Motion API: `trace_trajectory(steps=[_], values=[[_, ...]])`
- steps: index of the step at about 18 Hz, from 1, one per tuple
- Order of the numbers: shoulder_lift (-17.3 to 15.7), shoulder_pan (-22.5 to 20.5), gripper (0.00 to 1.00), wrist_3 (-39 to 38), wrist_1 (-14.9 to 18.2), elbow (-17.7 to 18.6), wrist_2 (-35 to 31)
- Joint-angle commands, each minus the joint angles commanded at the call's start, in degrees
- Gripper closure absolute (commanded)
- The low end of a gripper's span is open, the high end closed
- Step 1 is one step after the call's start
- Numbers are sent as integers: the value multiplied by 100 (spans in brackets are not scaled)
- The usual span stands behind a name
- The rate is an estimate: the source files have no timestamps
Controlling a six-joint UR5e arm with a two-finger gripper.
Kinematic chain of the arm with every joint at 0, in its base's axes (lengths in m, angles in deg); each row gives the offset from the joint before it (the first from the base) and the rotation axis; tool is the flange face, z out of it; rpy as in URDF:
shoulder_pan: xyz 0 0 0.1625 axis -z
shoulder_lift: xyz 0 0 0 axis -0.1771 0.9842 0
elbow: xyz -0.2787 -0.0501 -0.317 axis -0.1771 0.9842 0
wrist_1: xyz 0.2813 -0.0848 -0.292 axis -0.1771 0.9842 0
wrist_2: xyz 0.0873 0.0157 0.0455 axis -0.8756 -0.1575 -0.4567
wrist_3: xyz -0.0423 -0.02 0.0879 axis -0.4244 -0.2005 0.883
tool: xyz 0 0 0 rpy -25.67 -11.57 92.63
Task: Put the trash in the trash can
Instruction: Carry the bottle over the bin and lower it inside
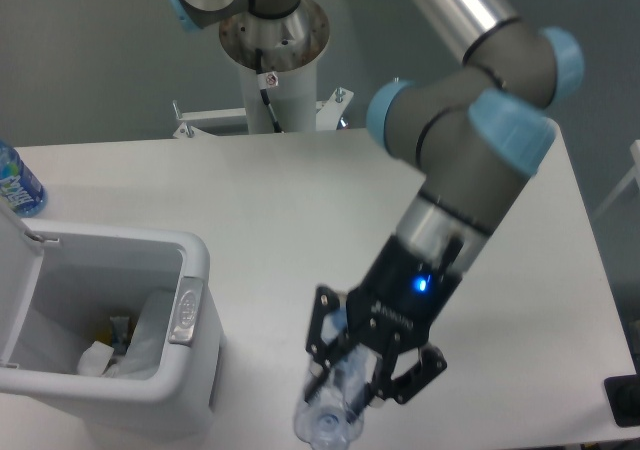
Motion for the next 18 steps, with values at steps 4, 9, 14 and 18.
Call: trace_trajectory(steps=[4,9,14,18], values=[[-80,368,73,-35,0,0,310],[-45,913,73,-70,0,79,319],[-36,1213,70,-220,-149,175,319],[-36,1327,59,78,-711,562,292]])
